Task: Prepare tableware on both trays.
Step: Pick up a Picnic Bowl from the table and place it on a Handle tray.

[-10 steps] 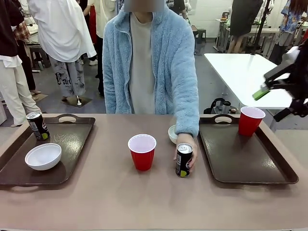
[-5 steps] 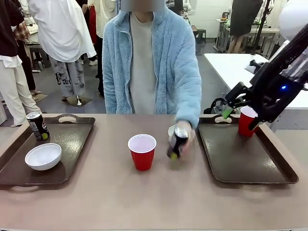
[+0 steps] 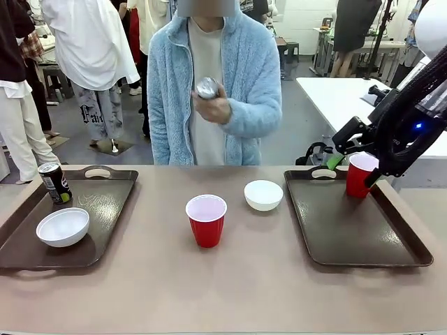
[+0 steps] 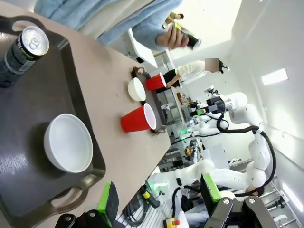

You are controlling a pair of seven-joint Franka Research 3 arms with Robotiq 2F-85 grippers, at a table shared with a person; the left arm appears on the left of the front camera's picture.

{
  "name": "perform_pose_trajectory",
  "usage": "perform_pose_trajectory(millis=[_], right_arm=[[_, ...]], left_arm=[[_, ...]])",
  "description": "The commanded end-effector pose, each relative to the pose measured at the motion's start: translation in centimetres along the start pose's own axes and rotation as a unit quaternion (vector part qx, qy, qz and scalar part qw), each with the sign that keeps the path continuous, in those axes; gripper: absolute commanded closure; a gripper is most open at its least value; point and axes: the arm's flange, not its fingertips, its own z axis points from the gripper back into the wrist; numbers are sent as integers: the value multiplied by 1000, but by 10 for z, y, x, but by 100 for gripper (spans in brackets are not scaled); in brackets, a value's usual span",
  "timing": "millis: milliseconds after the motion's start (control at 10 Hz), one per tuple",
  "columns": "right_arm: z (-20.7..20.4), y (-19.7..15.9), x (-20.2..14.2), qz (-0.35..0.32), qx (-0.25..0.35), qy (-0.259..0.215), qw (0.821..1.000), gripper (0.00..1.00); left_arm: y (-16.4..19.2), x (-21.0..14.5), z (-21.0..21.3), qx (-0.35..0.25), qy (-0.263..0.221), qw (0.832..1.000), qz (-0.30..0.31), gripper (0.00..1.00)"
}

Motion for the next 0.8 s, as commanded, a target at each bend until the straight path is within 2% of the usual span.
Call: perform_pose_trajectory(millis=[0,200,300,500,600,700], right_arm=[[-1,1,0,1,-1,1,1000,0],[-40,34,30,6,-58,3,998,0],[-52,39,40,1,-76,5,997,0],[-69,43,57,12,-124,-27,992,0],[-59,39,45,5,-127,-6,992,0],[-35,24,22,7,-142,-30,989,0]], left_arm=[[-1,2,2,-8,-7,1000,0,8],[-1,2,2,-8,-7,1000,0,8],[-1,2,2,-8,-7,1000,0,8],[-1,2,2,-8,-7,1000,0,8],[-1,2,2,-8,-7,1000,0,8],[-1,2,2,-8,-7,1000,0,8]])
